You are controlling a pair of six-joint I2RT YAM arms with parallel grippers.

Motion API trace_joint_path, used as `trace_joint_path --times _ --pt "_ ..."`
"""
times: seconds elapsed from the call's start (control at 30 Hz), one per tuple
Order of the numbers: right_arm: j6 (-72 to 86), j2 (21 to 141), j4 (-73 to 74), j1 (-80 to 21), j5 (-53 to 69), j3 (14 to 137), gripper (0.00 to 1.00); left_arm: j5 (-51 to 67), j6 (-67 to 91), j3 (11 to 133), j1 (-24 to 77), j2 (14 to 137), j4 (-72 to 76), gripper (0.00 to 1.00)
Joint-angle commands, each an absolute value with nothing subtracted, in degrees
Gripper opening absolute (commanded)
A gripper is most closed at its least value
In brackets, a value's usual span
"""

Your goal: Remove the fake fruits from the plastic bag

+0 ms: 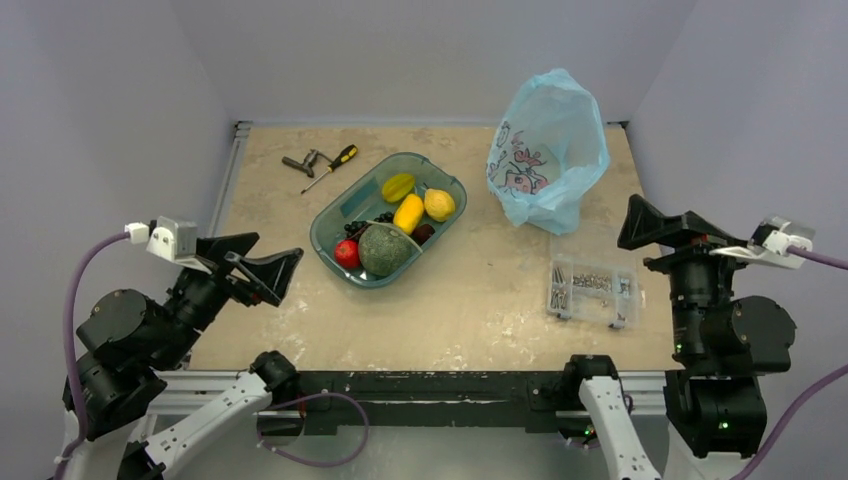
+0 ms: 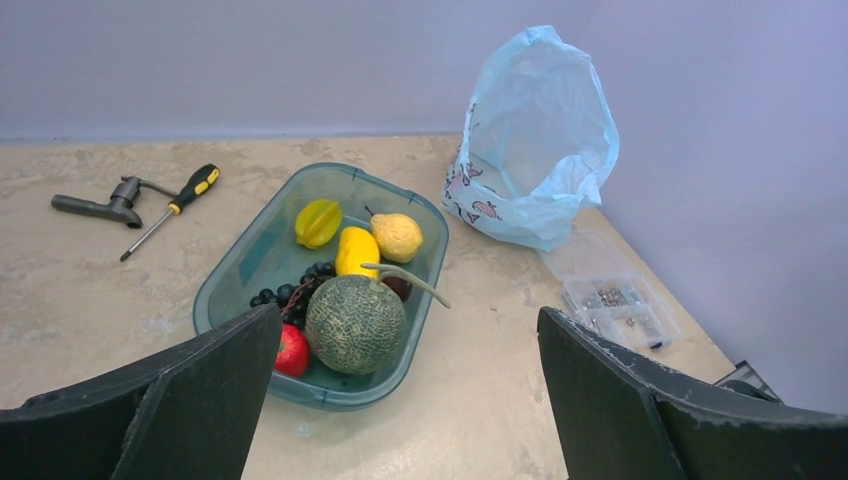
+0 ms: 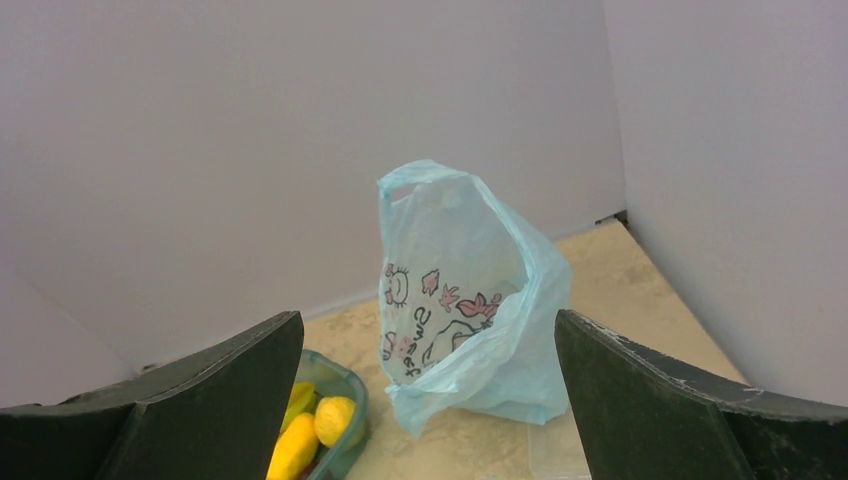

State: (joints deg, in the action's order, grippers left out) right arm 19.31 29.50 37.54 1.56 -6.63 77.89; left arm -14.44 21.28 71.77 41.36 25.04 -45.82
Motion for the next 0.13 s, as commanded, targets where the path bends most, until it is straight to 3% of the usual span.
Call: trace_joint_path --times 0.0,0.1 --pt "19.9 29.7 37.7 1.5 -10.1 78.0 0.99 -17.0 18.6 73.3 41.2 24.8 -45.6 1.0" --pt "19.7 31.4 39.2 1.5 -12.3 79.0 0.99 -17.5 18.0 73.4 41.2 24.9 -45.3 1.0"
